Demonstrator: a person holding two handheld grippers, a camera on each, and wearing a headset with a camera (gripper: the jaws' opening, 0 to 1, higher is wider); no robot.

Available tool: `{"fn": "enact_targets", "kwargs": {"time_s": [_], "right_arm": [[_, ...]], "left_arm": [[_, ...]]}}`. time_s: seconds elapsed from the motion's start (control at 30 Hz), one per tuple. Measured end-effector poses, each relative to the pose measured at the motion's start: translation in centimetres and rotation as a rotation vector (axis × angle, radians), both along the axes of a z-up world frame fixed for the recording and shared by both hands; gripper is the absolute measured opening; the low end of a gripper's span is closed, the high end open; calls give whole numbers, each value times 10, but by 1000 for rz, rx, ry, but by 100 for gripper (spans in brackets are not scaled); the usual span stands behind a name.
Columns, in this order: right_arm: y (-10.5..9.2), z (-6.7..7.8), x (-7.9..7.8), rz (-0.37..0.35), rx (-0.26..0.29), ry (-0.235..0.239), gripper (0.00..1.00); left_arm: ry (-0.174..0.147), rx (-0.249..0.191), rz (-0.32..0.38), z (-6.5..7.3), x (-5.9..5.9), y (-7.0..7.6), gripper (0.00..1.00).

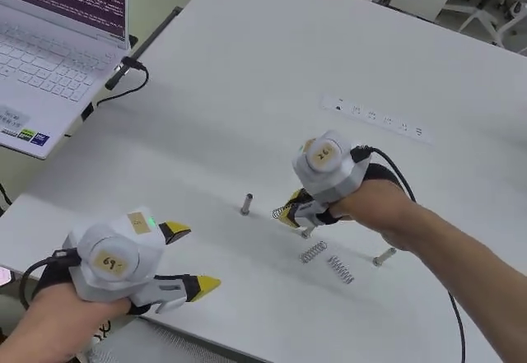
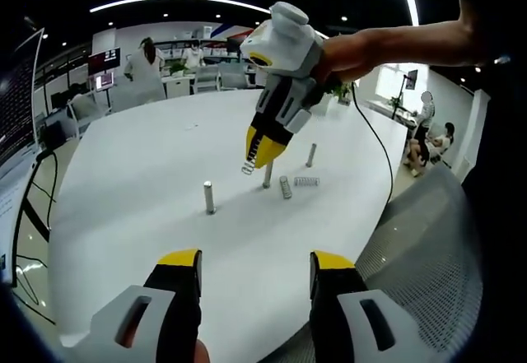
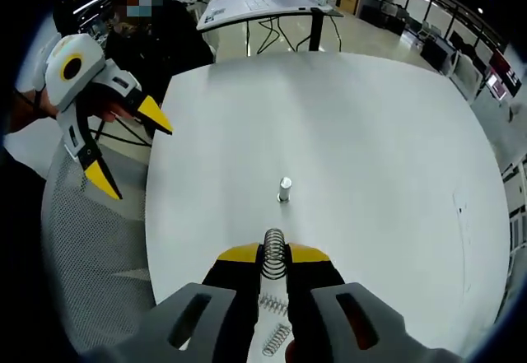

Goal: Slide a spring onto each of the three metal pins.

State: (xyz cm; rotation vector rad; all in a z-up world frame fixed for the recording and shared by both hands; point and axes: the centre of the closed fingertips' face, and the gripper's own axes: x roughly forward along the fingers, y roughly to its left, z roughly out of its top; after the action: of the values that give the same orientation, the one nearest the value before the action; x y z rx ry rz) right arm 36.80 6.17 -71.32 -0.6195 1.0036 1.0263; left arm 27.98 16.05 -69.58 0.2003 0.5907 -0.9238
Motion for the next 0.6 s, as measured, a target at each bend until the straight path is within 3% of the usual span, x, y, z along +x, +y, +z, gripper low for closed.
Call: {"fn": "enact_targets", "kwargs": {"time_s": [0.6], "right_arm": [[18,-10,20,67,-30,25,9]], "left_arm": [[12,-1,-24,-1,0,-8,48]]}}
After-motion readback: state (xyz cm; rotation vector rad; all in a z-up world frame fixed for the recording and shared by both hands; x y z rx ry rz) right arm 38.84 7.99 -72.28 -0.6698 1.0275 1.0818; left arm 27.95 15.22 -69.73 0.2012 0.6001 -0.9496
